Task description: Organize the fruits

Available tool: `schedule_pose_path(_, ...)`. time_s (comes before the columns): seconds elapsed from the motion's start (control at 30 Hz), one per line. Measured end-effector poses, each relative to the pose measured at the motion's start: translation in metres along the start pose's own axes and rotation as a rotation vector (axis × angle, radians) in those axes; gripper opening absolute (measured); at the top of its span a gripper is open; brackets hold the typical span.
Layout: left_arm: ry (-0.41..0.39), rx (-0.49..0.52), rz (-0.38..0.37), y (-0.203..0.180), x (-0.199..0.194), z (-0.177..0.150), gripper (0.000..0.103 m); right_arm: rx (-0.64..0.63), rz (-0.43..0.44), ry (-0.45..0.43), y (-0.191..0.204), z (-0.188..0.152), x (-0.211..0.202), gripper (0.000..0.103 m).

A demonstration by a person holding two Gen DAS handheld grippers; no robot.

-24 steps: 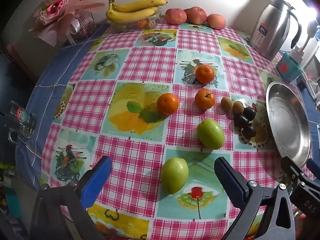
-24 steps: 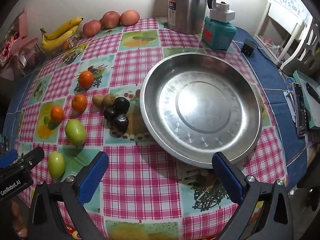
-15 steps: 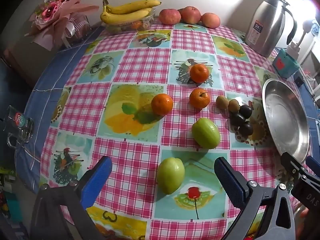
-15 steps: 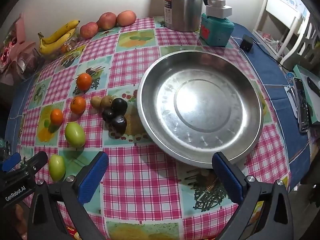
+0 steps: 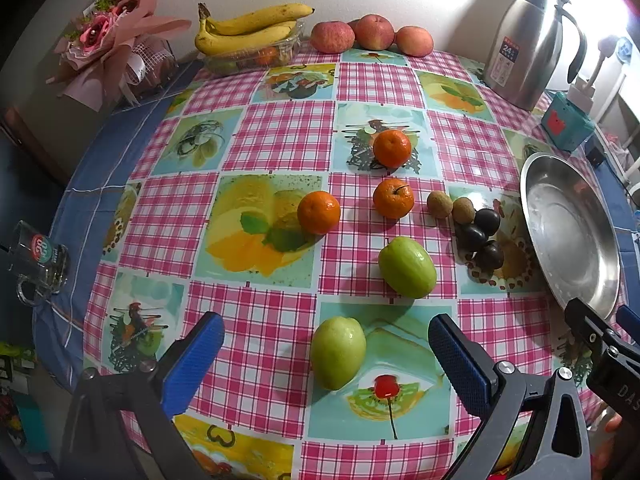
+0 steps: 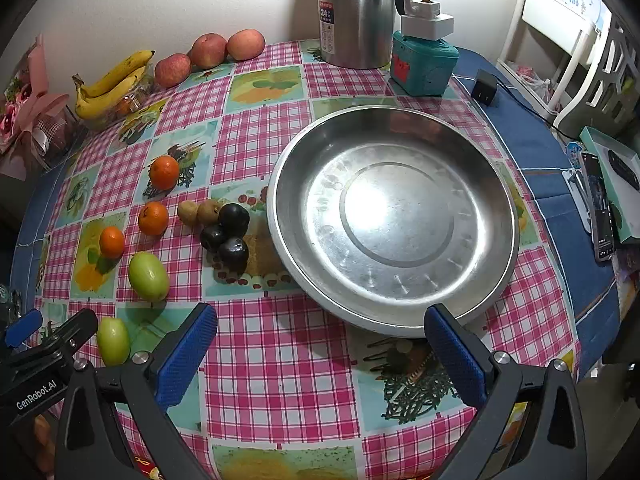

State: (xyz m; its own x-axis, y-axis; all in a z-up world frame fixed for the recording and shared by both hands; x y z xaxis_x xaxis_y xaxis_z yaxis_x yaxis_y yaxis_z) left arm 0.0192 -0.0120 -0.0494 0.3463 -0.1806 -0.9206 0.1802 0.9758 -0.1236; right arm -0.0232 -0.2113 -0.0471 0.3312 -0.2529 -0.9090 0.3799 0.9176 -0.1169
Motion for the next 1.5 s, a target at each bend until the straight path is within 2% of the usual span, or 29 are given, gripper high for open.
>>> schedule_pose_path(1.5, 0.017, -0.01, -0.001, -0.0018, 0.0056, -0.0032, 0.103, -0.015, 0.004, -0.008, 0.002, 0.0009, -0.0041, 0.103)
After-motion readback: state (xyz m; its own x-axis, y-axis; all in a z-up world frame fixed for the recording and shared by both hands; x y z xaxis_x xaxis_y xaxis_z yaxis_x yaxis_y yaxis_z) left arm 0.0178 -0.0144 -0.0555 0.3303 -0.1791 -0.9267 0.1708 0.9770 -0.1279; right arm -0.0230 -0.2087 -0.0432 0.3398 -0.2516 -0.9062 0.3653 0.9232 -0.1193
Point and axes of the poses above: each gripper's, at about its wrist camera, not at the fingertips, and x roughly the way its jaws point, y to its left, z to its top, the point moved 5 cm from there along x, roughly the way its jaws point, and after that the axes turned 10 degrees about -z, right-handed, at the moved point
